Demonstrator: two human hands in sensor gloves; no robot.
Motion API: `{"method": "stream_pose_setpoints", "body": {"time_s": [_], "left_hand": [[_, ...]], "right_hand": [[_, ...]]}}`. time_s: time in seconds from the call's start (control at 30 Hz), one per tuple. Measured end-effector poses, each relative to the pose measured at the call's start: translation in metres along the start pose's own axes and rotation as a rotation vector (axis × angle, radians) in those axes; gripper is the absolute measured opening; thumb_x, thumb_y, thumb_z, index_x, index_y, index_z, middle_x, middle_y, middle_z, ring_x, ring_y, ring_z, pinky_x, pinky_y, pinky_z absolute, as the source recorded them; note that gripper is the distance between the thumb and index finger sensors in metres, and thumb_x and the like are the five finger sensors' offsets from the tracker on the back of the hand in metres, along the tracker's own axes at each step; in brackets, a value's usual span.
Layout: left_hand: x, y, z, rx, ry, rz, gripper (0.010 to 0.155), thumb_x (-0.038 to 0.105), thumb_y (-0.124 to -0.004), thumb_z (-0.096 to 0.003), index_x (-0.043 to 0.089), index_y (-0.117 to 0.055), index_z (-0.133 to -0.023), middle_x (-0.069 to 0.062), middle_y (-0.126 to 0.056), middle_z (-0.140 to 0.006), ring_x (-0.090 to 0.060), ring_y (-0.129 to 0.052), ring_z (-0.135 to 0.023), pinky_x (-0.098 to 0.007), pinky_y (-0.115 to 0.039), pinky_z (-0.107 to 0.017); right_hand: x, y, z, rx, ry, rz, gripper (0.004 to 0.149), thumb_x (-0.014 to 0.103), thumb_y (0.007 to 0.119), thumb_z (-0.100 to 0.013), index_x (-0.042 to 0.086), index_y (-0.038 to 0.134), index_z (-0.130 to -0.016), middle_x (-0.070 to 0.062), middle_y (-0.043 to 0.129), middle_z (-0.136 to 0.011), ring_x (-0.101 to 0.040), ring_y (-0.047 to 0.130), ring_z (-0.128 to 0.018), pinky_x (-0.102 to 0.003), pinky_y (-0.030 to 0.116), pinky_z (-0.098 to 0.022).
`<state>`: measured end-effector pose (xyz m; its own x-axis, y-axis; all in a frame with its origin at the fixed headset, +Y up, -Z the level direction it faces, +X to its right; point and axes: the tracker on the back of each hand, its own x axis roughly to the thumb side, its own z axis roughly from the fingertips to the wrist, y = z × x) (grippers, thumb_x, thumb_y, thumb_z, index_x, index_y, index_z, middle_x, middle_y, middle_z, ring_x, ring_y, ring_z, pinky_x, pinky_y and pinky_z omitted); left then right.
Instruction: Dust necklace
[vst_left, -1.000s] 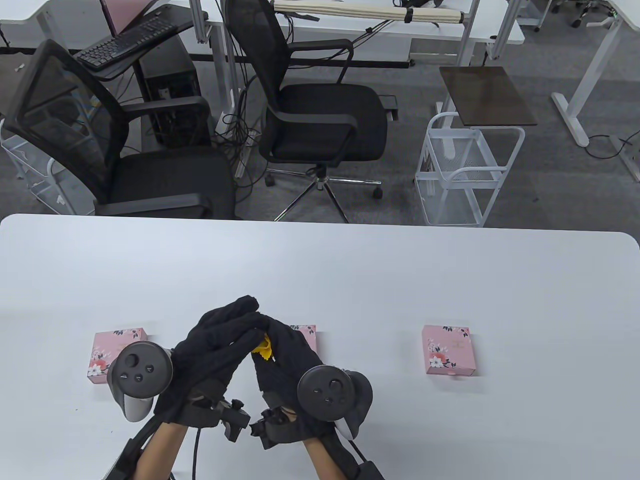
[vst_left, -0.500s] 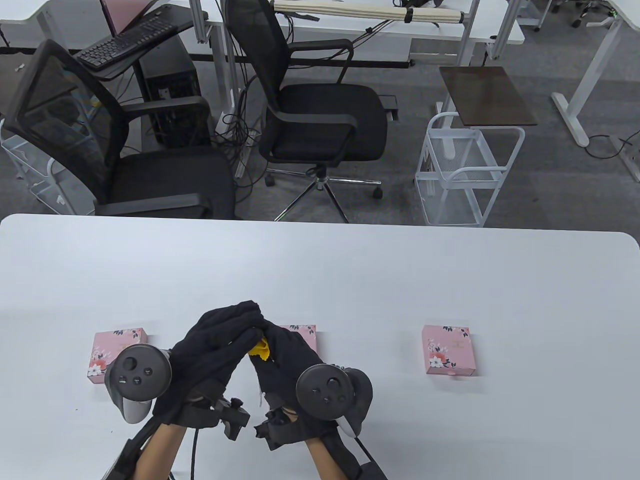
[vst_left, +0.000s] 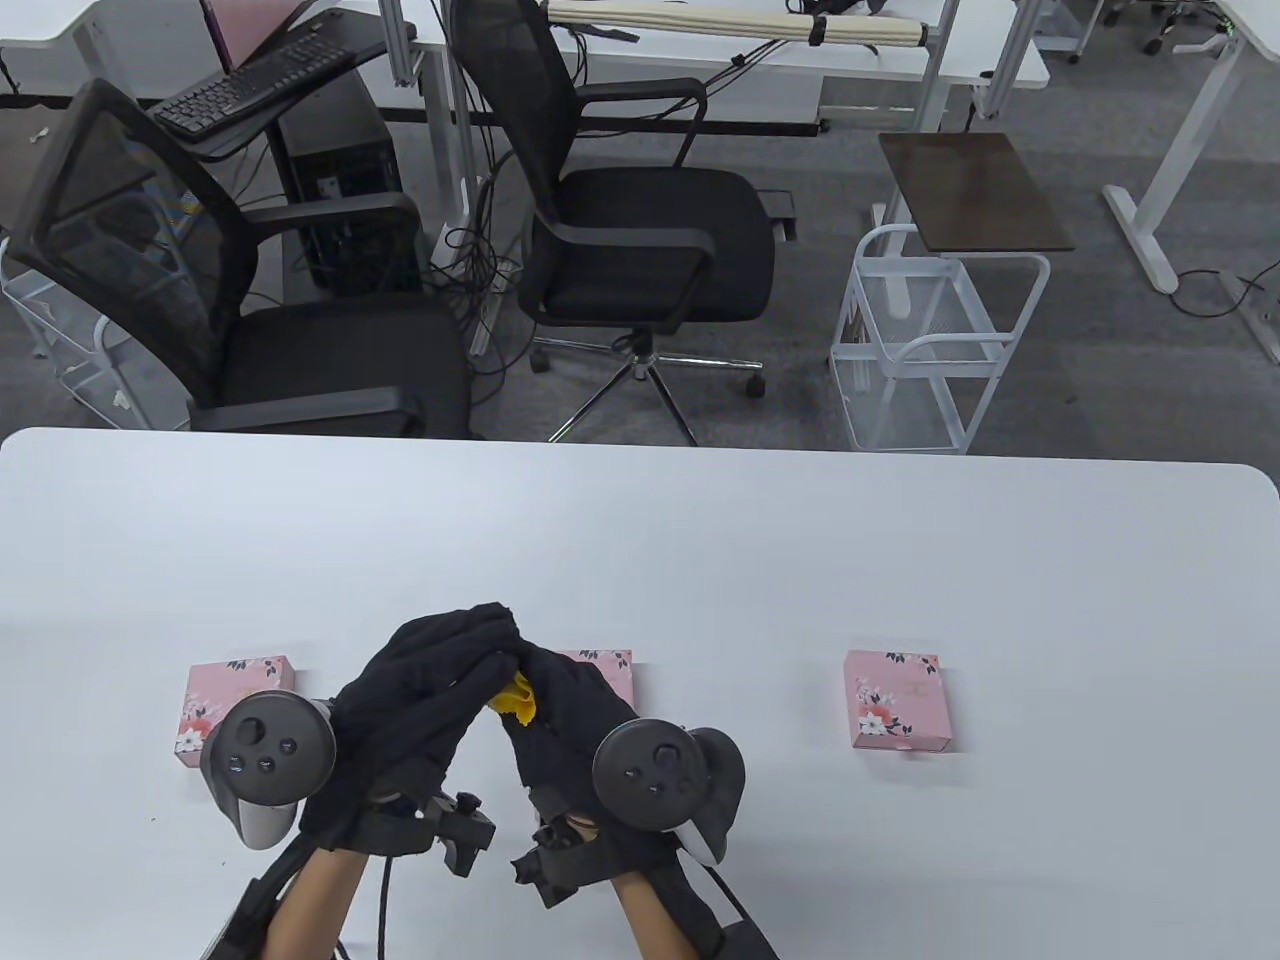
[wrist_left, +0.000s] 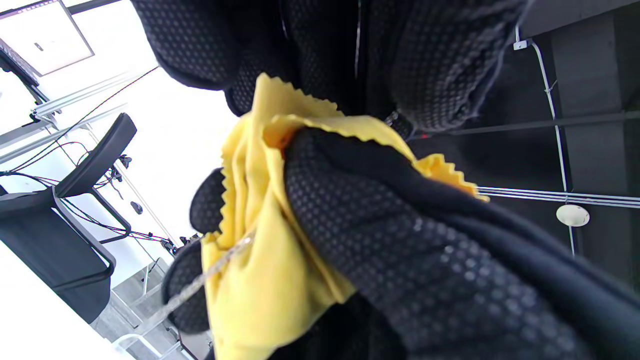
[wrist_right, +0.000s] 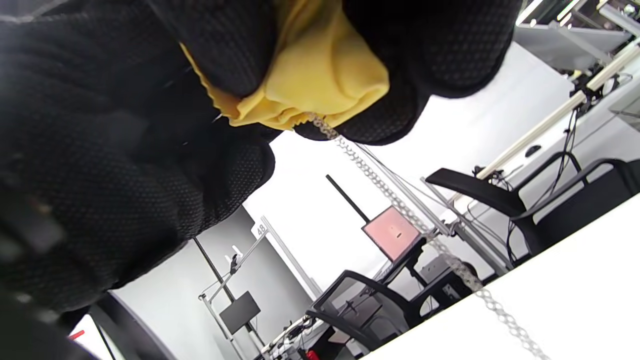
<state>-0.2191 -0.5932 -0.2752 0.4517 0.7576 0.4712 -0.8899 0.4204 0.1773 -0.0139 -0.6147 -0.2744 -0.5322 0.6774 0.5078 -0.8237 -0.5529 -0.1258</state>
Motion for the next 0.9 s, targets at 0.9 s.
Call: {"method": "stream_pose_setpoints", "body": {"time_s": [0.9], "left_hand": [[0.002, 0.011, 0.000, 0.046, 0.001, 0.046, 0.035, 0.047, -0.089, -0.0537, 0.031, -0.093, -0.085, 0.002, -0.099, -0.091, -0.026, -0.090, -0.083, -0.046, -0.079, -0.060]], "right_hand": [[-0.002, 0.010, -0.002, 0.120, 0.002, 0.055, 0.038, 0.031, 0.077, -0.064, 0.013, 0.075, -0.098, -0.018, 0.089, -0.086, -0.040, 0.091, -0.065, -0.052, 0.077, -0.054]]}}
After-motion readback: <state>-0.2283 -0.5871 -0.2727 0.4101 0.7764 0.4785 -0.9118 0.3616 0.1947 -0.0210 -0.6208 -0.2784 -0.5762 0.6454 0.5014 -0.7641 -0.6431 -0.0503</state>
